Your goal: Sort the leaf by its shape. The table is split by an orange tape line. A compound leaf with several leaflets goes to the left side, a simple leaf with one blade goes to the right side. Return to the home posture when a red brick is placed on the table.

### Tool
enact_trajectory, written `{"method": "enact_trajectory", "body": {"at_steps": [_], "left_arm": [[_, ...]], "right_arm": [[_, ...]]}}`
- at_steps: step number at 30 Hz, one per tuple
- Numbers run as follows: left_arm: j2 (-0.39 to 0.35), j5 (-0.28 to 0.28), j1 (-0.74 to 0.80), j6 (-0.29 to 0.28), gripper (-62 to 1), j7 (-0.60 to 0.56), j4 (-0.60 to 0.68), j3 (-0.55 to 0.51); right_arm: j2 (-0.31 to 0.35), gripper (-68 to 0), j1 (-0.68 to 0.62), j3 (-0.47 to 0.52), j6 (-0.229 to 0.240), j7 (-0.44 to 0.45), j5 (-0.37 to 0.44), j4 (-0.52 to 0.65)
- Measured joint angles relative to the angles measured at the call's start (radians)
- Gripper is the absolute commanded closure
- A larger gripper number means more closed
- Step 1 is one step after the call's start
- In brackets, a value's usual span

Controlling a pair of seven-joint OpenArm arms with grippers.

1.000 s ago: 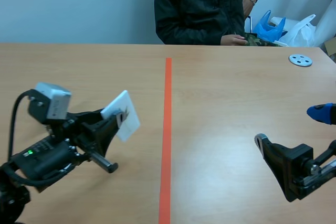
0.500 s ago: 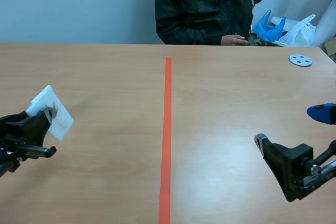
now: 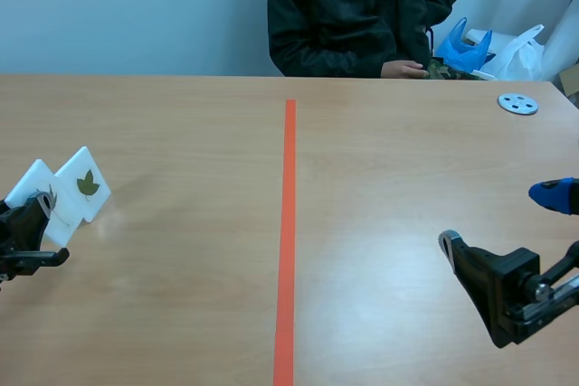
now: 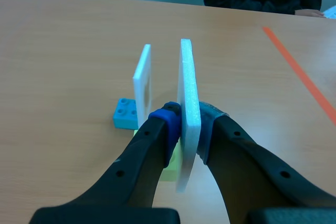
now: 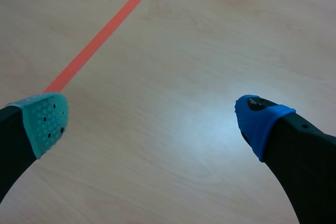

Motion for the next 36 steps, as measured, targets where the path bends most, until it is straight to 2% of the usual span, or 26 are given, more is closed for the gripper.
{"method": "enact_trajectory", "body": {"at_steps": [7,21,26,30,36], "left_arm": [[0.005,0.0,-0.098,0.001,-4.2,-0.053,-0.155,0.0],[0.028,0.0,-0.197,0.008,-4.2,-0.098,-0.351,0.0],[0.028,0.0,-0.217,0.007,-4.3,-0.113,-0.393,0.0],[0.029,0.0,-0.216,0.008,-9.0,-0.134,-0.397,0.0],[0.04,0.0,-0.216,0.008,-9.2,-0.133,-0.397,0.0]], "right_arm": [[0.0,-67.9,0.0,0.0,0.0,0.0,0.0,0.0],[0.0,-67.9,0.0,0.0,0.0,0.0,0.0,0.0],[0.0,-67.9,0.0,0.0,0.0,0.0,0.0,0.0],[0.0,-67.9,0.0,0.0,0.0,0.0,0.0,0.0],[0.0,-67.9,0.0,0.0,0.0,0.0,0.0,0.0]]}}
